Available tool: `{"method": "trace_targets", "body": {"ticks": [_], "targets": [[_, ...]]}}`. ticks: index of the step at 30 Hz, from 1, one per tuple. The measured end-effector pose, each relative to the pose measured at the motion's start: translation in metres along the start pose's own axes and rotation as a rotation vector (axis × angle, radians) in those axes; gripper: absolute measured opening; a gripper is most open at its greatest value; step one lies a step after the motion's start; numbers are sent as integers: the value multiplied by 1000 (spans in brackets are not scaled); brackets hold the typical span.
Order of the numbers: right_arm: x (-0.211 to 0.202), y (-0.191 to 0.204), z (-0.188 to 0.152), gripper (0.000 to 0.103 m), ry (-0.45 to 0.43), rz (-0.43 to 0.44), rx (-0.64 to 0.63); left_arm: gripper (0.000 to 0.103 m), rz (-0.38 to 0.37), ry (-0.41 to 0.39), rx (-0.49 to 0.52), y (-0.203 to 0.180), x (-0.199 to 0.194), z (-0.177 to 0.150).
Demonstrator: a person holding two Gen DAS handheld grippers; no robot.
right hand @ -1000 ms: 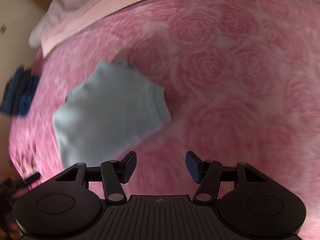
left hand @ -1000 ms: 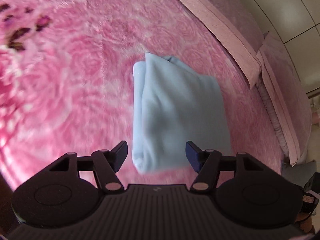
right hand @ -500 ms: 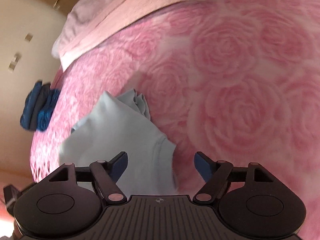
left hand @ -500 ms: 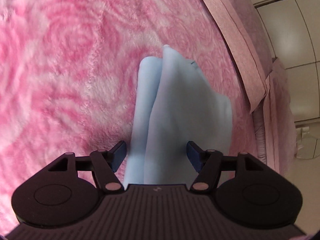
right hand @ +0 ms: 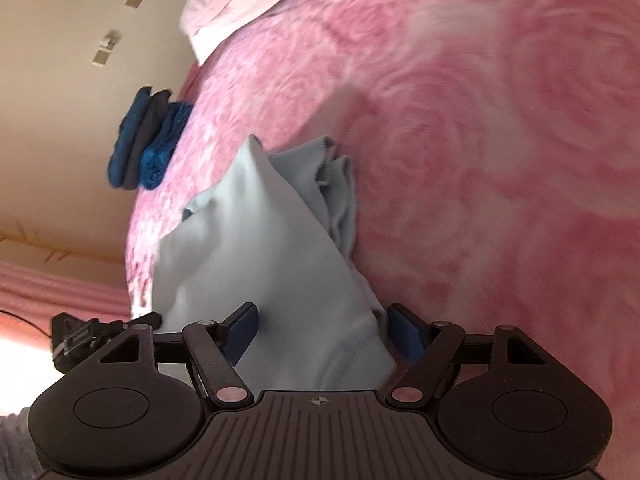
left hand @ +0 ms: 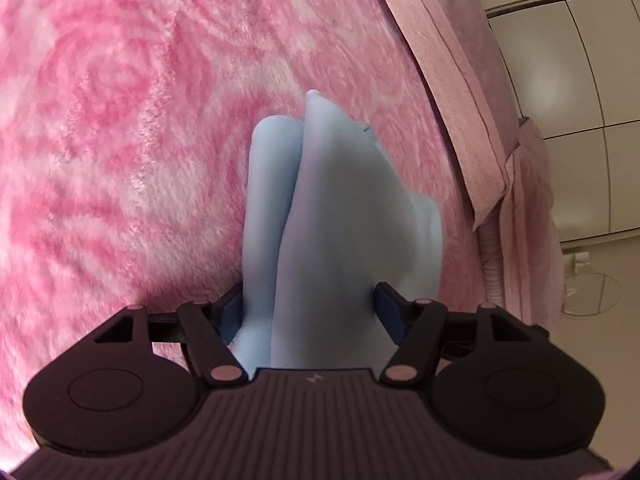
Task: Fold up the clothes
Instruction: 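Grasp the folded sweatshirt edges with both grippers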
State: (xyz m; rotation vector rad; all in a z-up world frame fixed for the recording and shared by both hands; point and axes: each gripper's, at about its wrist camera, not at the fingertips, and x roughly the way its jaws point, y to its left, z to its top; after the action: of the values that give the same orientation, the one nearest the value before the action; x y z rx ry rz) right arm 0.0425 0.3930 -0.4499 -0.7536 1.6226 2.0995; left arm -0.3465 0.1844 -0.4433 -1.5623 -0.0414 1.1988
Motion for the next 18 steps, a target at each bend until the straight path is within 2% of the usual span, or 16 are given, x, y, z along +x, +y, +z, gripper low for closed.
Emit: {"method": "trace_targets", "body": {"ticks": [4, 7, 9, 10, 11, 15, 18], "targets": [[11, -4, 15, 65, 44, 43, -2, 61, -32, 21, 13, 4, 8, 7], [17, -6, 21, 55, 60, 68, 7, 53, -41, 34, 43, 5, 11, 9], [23, -5, 22, 49, 56, 71, 4, 44, -46, 38, 62, 7, 12, 11], [25, -4, 22, 33, 53, 73, 2, 42, -46, 39, 73, 6, 13, 11], [28, -2, 19, 22, 47, 84, 10, 38, -45, 39, 84, 5, 14, 11], [24, 9, 2, 19, -25, 81, 39, 28, -37, 40, 128, -5, 7, 12], [5, 25, -13, 18, -86, 82, 58, 26, -21, 46, 187, -22, -6, 12]]}}
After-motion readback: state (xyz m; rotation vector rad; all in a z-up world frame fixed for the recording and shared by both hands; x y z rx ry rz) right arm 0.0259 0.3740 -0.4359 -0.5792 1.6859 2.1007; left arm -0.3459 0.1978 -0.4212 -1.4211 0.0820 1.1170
